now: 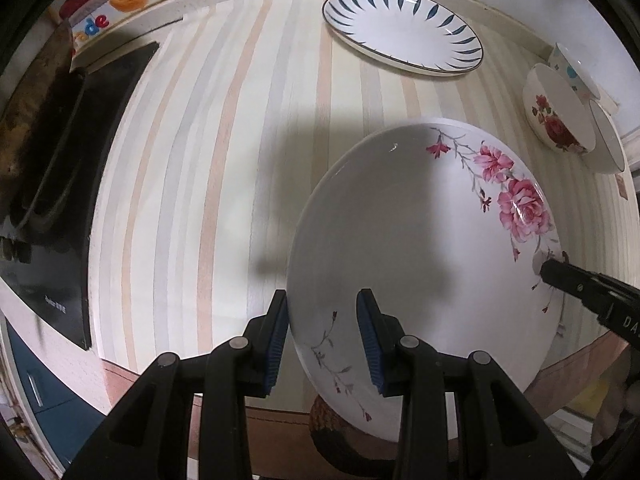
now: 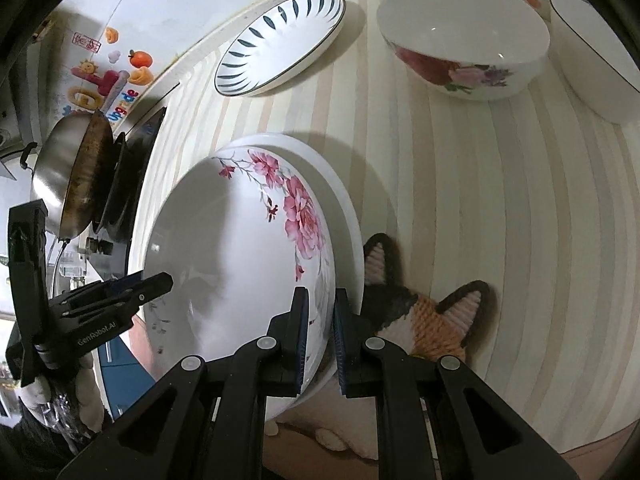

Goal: Organize plates and bowls
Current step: 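Carry the pink-flower plate onto the plain white plate and release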

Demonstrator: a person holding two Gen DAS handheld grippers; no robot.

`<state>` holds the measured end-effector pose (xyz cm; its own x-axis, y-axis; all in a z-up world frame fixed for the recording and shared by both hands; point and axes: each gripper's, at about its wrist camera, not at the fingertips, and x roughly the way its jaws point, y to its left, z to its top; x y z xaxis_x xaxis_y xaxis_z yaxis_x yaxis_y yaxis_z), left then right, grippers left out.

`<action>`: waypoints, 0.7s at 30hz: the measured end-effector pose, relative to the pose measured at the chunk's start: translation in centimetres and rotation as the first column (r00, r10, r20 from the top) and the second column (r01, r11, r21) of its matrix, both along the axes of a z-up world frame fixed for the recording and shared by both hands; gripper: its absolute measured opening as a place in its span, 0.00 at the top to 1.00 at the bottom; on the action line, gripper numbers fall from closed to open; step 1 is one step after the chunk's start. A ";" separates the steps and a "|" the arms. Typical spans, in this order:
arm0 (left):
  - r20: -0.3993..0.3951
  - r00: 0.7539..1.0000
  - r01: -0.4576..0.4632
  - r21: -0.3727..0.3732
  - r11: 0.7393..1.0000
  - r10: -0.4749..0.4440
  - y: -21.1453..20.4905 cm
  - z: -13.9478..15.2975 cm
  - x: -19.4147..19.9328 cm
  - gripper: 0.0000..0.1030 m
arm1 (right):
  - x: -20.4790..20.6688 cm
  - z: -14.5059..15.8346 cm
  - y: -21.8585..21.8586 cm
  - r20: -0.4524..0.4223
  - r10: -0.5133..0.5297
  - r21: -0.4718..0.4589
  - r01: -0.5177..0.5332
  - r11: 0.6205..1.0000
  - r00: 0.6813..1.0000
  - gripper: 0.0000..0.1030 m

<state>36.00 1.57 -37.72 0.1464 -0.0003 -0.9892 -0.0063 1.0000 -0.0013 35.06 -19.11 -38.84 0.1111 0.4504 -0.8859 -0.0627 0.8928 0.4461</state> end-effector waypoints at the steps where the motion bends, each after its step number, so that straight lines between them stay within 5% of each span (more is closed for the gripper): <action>1: -0.001 1.000 0.006 0.009 1.000 -0.006 -0.2 0.0 0.1 0.69 | 0.1 0.0 -0.1 -0.006 -0.002 0.003 0.002 1.000 1.000 0.87; 14: -0.022 0.998 0.067 0.010 0.998 -0.067 -0.9 0.1 0.0 0.69 | 0.9 0.9 -1.5 -0.081 -0.054 0.024 0.056 0.998 0.995 0.82; 21: 0.038 0.998 0.051 -0.019 0.999 -0.050 0.1 3.5 1.2 0.69 | 1.8 3.5 -2.3 -0.053 -0.051 0.049 0.054 0.997 0.997 0.82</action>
<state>37.24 1.68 -34.23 0.1824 -0.0280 -0.9828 0.0445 0.9988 -0.0202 36.85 -21.42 -35.36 0.0907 0.4897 -0.8672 0.0077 0.8704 0.4923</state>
